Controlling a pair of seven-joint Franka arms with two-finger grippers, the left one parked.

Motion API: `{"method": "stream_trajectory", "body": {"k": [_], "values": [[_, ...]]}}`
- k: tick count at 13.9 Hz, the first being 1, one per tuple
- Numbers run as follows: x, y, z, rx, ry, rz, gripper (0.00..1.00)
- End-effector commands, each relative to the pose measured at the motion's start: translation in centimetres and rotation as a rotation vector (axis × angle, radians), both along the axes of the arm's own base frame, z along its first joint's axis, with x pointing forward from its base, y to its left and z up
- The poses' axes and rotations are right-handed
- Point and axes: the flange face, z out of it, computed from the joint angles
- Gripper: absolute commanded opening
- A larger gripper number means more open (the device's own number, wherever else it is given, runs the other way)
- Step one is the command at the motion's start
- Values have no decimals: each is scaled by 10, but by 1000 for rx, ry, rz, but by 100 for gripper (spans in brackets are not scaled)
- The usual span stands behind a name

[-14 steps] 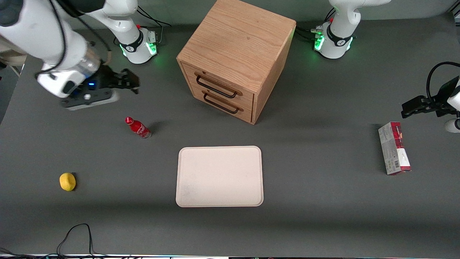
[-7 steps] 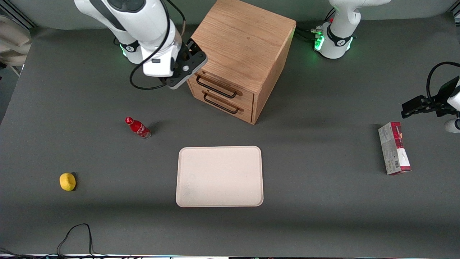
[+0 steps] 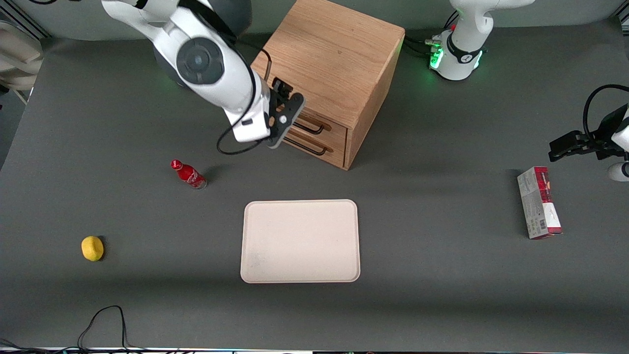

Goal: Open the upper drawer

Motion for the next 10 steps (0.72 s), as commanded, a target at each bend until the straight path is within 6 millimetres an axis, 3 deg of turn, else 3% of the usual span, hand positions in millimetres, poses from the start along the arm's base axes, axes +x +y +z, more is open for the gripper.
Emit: {"method": "stream_trajectory", "body": {"k": [1, 10], "values": [[-5, 8, -23, 37, 16, 75, 100], [-14, 5, -62, 41, 31, 169, 100]]}}
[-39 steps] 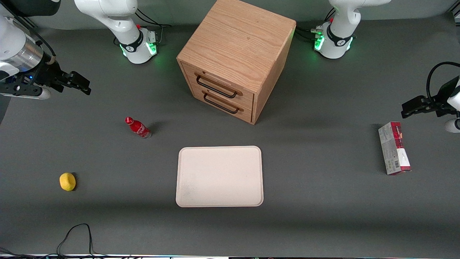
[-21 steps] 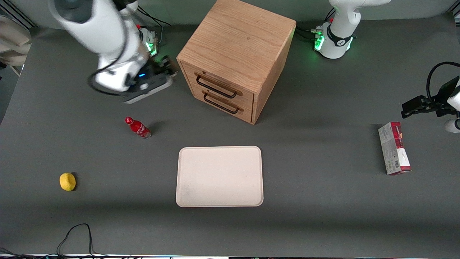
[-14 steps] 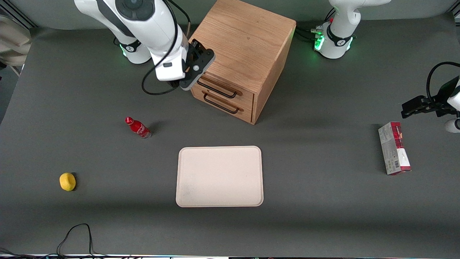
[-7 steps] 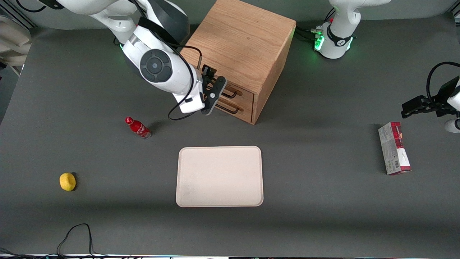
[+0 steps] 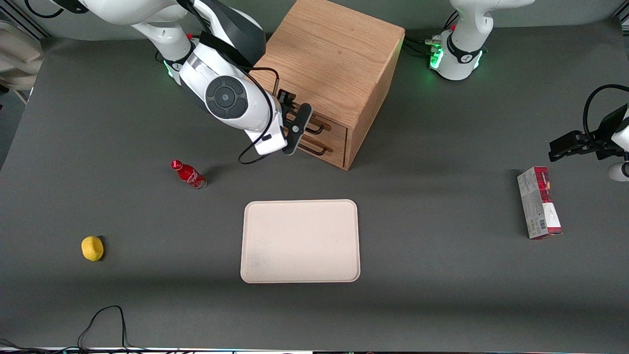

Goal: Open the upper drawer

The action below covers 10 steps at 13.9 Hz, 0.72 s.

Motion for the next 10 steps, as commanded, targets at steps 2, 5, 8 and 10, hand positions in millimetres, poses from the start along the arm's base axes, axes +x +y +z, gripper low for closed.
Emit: {"method": "stream_trajectory", "body": {"k": [2, 5, 8, 10], "values": [[1, -4, -6, 28, -11, 40, 100], [9, -7, -16, 32, -9, 39, 100], [11, -7, -23, 37, -5, 42, 100], [12, -4, -26, 49, -13, 40, 100]]}}
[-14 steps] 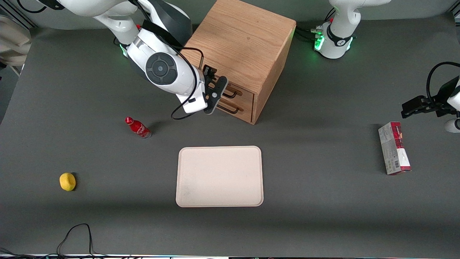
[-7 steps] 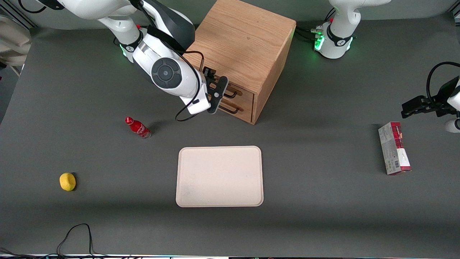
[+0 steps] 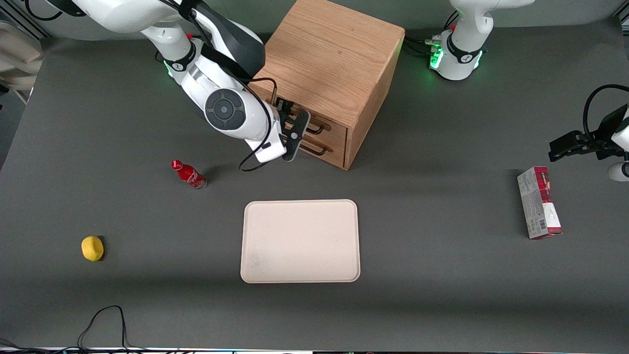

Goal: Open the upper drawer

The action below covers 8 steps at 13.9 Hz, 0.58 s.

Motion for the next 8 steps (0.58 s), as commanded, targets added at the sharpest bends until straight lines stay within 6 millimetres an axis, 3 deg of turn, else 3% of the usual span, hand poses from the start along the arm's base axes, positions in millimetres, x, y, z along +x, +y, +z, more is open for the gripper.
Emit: {"method": "stream_trajectory", "body": {"k": [1, 8], "values": [[4, 3, -9, 25, -12, 20, 100], [17, 4, -34, 11, -68, 38, 100]]}}
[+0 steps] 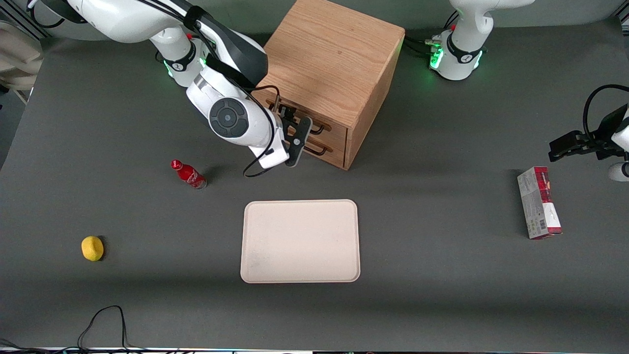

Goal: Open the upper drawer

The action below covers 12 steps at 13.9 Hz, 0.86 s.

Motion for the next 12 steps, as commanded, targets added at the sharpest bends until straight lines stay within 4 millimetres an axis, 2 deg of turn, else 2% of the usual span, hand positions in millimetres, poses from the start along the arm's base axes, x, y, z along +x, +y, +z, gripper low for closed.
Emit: {"method": "stream_trajectory", "body": {"k": [1, 3, 8, 12], "values": [[14, 0, -22, -5, -52, 31, 100], [17, -1, -25, -11, -57, 37, 100], [25, -5, -17, 2, -75, 36, 100], [49, -20, -5, 8, -104, -13, 100]]}}
